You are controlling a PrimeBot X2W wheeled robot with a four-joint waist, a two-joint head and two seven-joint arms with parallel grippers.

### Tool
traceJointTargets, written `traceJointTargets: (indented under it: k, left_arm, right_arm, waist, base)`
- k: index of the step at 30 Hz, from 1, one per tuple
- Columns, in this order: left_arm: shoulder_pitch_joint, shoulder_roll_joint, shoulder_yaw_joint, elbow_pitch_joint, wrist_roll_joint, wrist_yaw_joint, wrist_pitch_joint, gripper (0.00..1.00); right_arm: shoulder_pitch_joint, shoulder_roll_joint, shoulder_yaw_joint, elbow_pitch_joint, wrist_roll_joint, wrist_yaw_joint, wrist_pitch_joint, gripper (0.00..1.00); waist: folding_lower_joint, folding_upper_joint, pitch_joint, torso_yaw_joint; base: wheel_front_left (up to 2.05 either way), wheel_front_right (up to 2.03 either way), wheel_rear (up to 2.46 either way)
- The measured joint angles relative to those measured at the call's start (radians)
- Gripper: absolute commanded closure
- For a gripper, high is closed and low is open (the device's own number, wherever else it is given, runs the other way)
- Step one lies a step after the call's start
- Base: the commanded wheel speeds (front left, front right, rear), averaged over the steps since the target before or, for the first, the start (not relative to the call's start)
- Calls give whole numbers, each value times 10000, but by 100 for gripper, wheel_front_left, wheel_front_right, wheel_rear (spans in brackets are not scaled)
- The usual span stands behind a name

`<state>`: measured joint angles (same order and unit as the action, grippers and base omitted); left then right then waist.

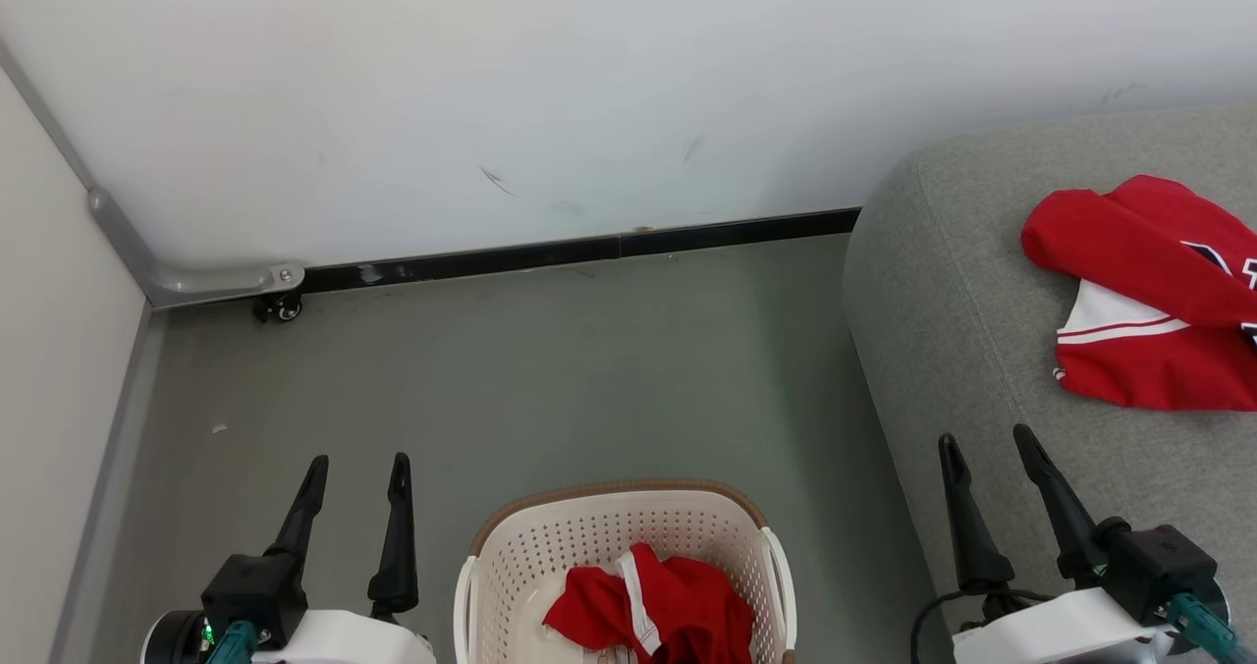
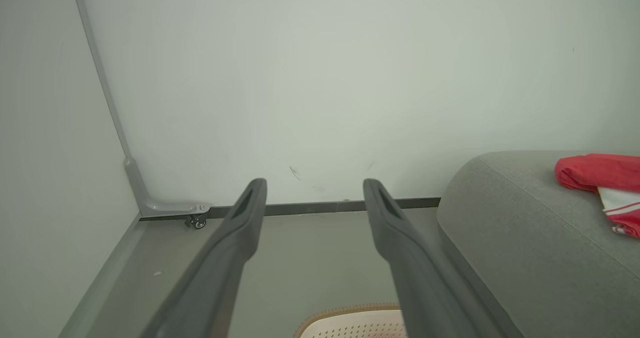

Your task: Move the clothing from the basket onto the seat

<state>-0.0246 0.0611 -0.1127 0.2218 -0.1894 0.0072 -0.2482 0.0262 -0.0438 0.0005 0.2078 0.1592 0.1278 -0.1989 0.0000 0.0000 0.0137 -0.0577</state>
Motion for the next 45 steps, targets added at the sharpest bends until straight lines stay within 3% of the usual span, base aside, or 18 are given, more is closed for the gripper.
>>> traceJointTargets:
  k: [28, 45]
  left_arm:
    - [-18, -36, 15, -17, 2, -4, 0, 0]
    - [-699, -19, -652, 533, 443, -443, -2, 0]
  right_arm:
    - [-8, 8, -238, -46, -4, 0, -2, 0]
    - [-10, 12, -288, -414, -221, 0, -4, 0]
  waist:
    - [0, 0, 67, 140]
    - [0, 0, 673, 93]
  base:
    - [0, 0, 0]
    - [0, 0, 0]
